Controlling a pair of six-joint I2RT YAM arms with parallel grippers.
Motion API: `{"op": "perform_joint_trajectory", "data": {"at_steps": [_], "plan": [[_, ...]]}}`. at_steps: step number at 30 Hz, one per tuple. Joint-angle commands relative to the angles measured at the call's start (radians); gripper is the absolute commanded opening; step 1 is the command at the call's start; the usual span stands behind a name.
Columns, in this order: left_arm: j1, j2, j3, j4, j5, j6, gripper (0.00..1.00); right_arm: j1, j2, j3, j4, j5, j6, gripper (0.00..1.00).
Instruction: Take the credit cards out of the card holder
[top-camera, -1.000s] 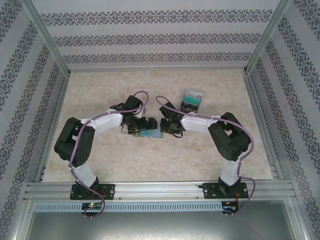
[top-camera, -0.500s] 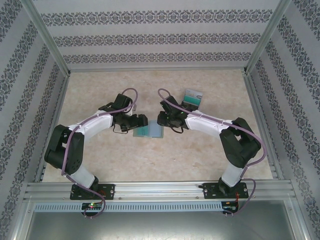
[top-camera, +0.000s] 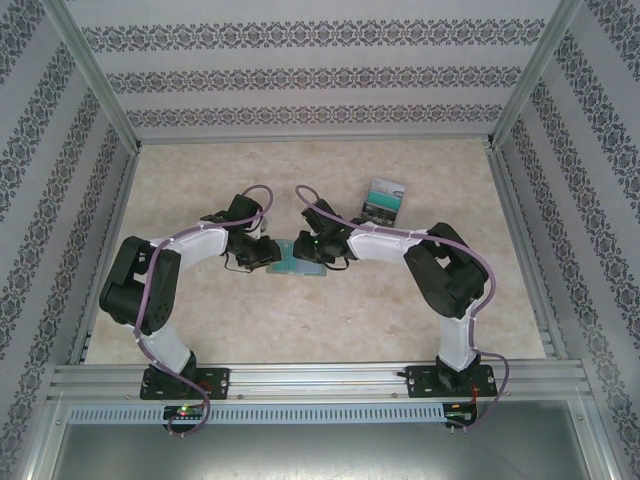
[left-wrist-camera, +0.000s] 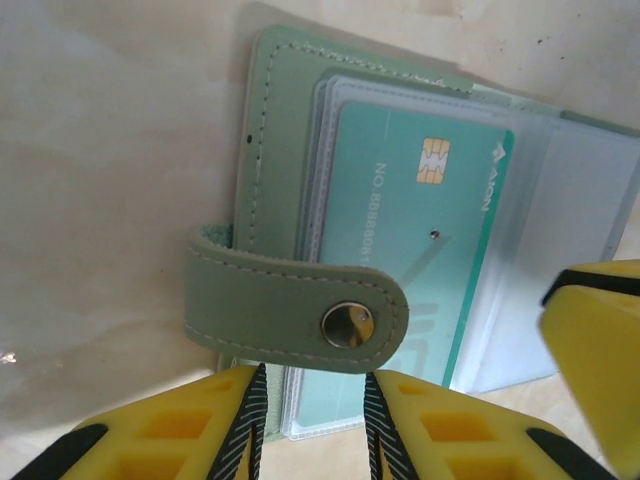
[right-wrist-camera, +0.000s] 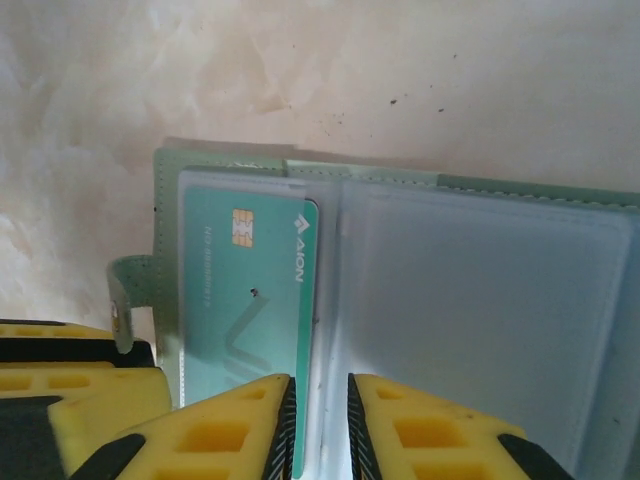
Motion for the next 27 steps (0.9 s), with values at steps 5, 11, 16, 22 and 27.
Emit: {"op": "perform_joint_trajectory", "data": {"at_steps": [5,11,16,22,27], "plan": [[0.006,0.036,-0.007,0.039,0.023,-0.019,0.28,0.004,0.036,0.019,0.056,-0.051,0.048,0.21],[0.006,0.046,-0.009,0.039,0.031,-0.024,0.27,-0.001,0.048,0.004,0.058,-0.055,0.065,0.2],[0.006,0.05,-0.011,0.041,0.035,-0.027,0.26,-0.003,0.06,-0.004,0.066,-0.067,0.077,0.18],[0.001,0.053,-0.012,0.042,0.04,-0.029,0.23,-0.001,0.068,-0.012,0.08,-0.081,0.087,0.18],[-0.004,0.056,-0.011,0.042,0.043,-0.029,0.22,-0.002,0.071,-0.016,0.103,-0.099,0.098,0.14]]}}
